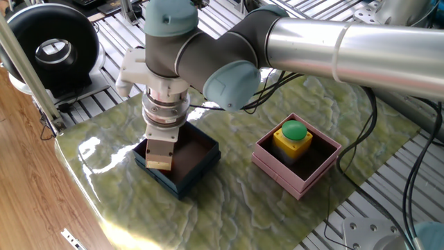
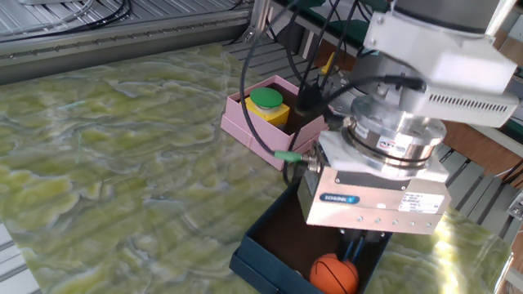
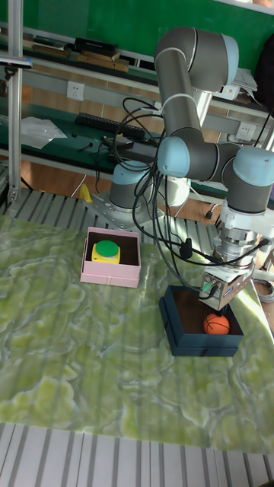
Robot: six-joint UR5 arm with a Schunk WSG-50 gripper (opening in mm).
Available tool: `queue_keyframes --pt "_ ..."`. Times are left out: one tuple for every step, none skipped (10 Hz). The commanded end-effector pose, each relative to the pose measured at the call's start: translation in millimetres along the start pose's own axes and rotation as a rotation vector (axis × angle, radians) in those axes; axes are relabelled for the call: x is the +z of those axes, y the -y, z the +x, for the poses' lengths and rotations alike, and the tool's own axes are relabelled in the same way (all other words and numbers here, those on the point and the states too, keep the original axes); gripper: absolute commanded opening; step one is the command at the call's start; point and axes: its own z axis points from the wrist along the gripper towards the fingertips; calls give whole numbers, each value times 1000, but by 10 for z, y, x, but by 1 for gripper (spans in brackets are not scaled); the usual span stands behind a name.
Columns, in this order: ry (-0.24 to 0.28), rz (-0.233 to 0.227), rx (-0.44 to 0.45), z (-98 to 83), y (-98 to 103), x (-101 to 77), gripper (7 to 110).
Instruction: Move an object from one box to another
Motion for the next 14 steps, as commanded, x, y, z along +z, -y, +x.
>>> queue_keyframes --pt "9 -14 -32 1 -12 10 44" --pt "6 -8 -37 8 8 5 44" --pt "5 1 -41 9 31 4 44" --pt "1 15 -42 19 67 8 66" --pt "4 18 -47 9 82 29 66" --pt "9 22 -56 -6 99 50 66" --pt "5 33 -58 0 129 62 66" --pt "4 36 -60 0 143 83 66" --pt "10 31 -62 -20 138 119 66" --pt "20 24 -64 -49 131 161 66" --pt "25 21 -65 -62 125 181 66" --pt "19 25 -71 -48 138 182 66" --pt "13 28 -71 -33 146 185 66" --pt "11 32 -72 -27 159 199 66"
